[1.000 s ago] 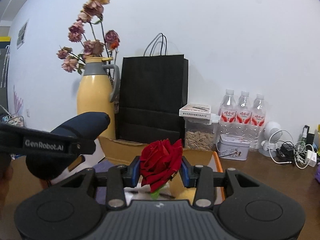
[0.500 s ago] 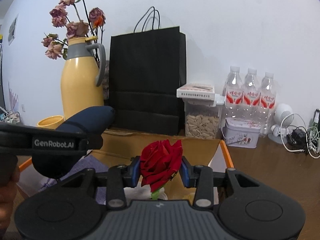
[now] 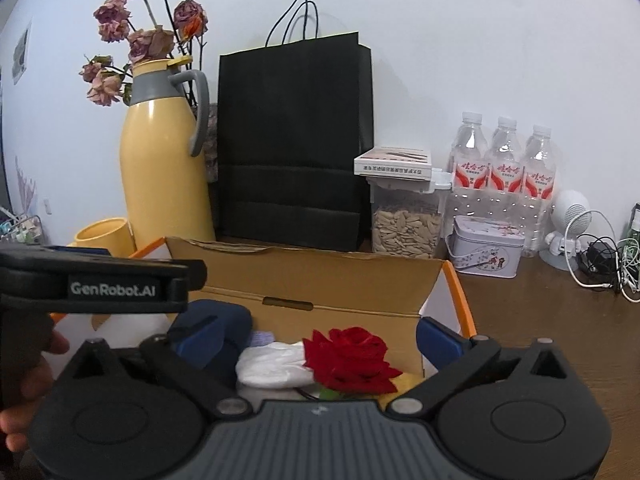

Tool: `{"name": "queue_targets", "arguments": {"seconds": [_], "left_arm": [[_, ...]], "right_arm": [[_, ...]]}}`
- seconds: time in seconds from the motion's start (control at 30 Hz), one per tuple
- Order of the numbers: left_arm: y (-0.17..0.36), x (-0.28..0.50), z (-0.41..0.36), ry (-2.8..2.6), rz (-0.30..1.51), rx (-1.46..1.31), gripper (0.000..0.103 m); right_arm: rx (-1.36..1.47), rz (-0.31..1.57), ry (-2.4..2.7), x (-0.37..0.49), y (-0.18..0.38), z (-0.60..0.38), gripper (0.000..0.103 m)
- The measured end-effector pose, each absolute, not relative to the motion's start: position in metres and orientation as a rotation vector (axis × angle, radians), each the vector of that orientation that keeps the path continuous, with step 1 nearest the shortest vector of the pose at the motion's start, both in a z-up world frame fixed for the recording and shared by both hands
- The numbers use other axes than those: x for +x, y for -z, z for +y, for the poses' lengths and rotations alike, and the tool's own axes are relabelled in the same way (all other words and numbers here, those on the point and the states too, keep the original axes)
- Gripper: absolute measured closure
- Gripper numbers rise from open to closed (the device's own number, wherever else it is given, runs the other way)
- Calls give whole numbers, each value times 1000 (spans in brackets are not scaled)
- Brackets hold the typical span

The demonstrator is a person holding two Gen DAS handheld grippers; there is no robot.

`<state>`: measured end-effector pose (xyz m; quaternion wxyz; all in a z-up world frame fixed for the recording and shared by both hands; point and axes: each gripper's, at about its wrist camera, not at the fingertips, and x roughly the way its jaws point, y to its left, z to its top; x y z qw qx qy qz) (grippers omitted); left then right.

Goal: Organize objects
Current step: 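Carry the rose and navy case into the box while both grippers release them, then withdraw both grippers from the box toward the remaining table items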

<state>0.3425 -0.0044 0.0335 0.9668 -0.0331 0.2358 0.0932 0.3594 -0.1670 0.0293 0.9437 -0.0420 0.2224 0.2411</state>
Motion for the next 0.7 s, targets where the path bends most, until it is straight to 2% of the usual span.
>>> {"name": "queue_targets", "arguments": {"seconds": [0.33,0.7], "left_arm": [[-47,331,-4,-167,438,-88,0],[-83,291,1,-137,317,-125,0]], "right_arm": [[-88,432,-474,355,-35,-169,0],[-86,349,-468,326,-64,-178,0]]}}
